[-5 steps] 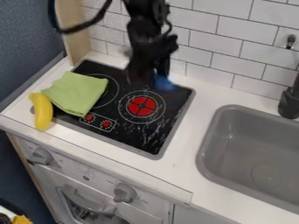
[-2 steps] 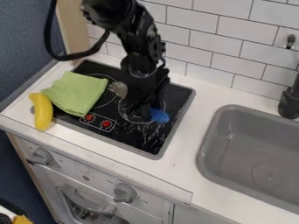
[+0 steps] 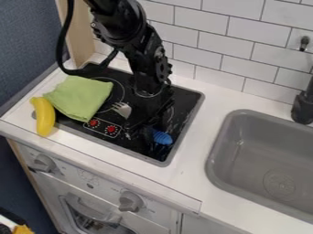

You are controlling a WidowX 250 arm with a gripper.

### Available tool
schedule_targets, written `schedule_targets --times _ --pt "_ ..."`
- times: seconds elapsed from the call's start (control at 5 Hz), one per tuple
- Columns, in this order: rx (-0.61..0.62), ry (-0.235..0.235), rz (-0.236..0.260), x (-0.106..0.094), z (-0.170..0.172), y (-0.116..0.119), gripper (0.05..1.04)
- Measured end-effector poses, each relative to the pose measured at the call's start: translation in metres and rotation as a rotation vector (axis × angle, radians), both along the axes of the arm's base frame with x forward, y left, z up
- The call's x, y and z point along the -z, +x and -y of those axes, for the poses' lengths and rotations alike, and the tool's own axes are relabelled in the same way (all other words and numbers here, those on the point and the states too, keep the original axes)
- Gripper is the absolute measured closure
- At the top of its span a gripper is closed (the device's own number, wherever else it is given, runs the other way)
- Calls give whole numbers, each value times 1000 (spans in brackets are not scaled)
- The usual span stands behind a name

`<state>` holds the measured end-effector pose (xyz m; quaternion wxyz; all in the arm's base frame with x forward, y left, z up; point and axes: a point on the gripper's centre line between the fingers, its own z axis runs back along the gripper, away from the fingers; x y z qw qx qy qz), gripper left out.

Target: Move the blue fork to the right burner

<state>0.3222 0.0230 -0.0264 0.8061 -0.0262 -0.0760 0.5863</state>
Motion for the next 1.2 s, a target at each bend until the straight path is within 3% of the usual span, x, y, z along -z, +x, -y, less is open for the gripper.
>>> schedule_targets --times 0.2,0.4,0.6,0.8,1.0,1.2 --pt "5 -11 -6 2 0 1 640" --pt "-12 13 -7 2 -4 1 331" --pt "-1 14 2 2 -4 2 88" --pt "-2 13 3 2 -10 1 78" --pt "10 62 33 -21 -15 6 83" --pt "42 73 83 -50 -15 16 83"
